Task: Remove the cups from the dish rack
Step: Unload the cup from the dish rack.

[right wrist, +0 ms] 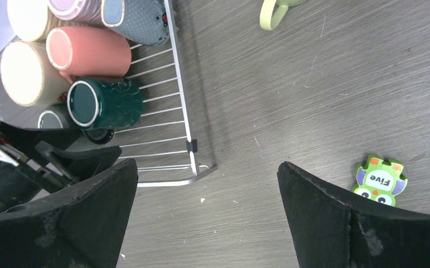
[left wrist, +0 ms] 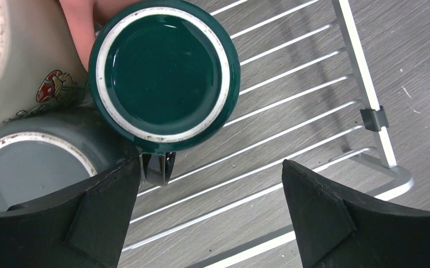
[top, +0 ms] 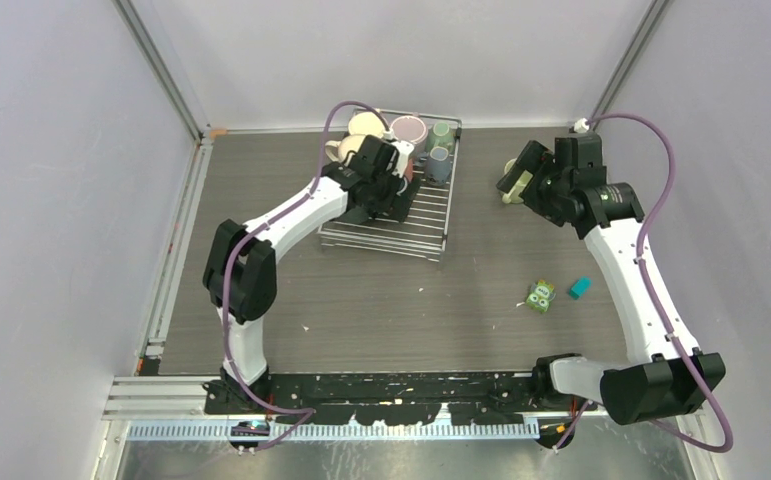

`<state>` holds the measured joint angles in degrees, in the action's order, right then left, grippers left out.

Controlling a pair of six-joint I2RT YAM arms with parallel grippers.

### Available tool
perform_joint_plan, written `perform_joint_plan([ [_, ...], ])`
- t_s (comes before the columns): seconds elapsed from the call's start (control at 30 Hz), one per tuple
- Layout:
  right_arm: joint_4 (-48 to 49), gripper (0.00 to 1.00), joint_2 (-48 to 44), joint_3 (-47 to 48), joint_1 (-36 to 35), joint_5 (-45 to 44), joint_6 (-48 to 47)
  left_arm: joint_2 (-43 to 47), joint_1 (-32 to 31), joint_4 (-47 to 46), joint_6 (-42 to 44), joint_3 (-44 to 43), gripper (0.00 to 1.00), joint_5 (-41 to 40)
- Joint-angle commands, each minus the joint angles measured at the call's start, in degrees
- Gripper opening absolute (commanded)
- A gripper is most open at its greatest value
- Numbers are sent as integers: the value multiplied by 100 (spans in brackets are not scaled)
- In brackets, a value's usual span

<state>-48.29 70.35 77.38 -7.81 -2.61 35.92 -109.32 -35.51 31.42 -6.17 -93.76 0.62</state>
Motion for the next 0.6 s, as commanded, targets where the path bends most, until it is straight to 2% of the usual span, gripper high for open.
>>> perform_joint_plan([
  [0.0, 239, 100, -208, -28, -41, 94, 29, -122, 0, -350, 303, -191, 100, -294],
  [0.4, 311, 100, -259, -238, -48, 126, 62, -23, -216, -637, -4, 128, 100, -278],
  [0.57, 335, 100, -267, -301, -62, 147, 76, -64, -318, -592, -294, 127, 95, -344],
])
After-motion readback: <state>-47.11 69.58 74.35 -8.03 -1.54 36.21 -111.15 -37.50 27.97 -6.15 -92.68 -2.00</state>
